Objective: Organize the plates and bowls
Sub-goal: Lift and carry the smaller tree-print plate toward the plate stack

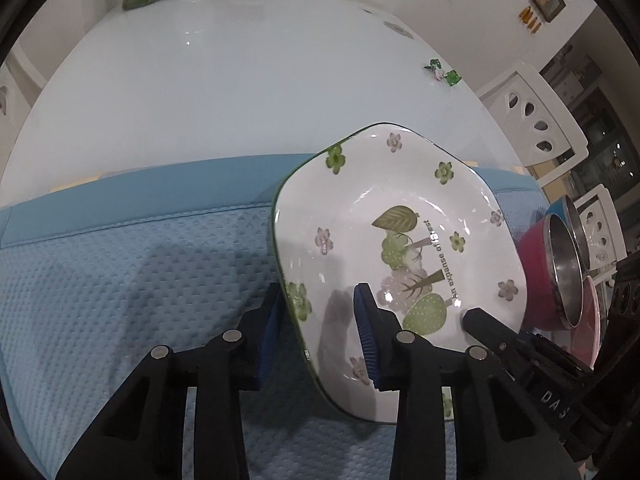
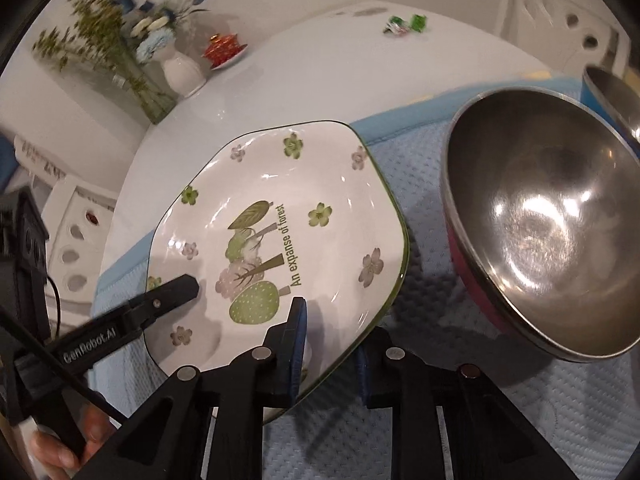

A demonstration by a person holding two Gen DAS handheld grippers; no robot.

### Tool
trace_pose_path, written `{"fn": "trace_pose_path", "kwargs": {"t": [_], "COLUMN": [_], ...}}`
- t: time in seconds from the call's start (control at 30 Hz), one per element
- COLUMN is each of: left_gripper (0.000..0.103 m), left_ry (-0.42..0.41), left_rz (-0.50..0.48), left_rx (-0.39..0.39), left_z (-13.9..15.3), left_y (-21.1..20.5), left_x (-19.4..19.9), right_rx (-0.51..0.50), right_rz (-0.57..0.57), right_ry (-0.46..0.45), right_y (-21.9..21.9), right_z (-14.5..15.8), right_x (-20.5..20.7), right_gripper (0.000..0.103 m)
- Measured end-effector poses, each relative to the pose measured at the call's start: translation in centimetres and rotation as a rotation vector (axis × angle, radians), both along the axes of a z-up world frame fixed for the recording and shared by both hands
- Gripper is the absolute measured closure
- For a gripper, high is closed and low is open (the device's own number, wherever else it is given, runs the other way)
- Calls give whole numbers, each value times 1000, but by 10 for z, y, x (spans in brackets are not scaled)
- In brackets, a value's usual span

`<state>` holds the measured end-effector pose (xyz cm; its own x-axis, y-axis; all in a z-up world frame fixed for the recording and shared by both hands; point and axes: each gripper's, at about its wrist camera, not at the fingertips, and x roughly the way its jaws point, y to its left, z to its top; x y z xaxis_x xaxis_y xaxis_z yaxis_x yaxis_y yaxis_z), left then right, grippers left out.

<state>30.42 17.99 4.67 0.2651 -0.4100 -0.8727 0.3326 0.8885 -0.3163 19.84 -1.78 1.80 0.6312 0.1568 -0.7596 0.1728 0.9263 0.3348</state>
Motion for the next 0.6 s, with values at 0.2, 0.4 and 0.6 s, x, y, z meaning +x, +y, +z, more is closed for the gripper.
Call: {"fn": "trace_pose_path", "kwargs": {"t": [0.2, 0.4, 0.6], "left_gripper": [74, 74, 73], "left_ry": [-28, -13, -10], "left_rz": [-13, 21, 51], "left_rx": [63, 70, 52], "left_z": [4, 5, 7], "left_y": [3, 41, 66], "left_x": [-3, -7, -13], "right_rx": [-25, 50, 91], "right_rz": [33, 125, 198], "right_ry": [2, 29, 61], "right_y": [16, 35, 28], "right_z": [6, 2, -5], "right_x": [-5, -13, -20], "right_gripper": [82, 81, 77]}}
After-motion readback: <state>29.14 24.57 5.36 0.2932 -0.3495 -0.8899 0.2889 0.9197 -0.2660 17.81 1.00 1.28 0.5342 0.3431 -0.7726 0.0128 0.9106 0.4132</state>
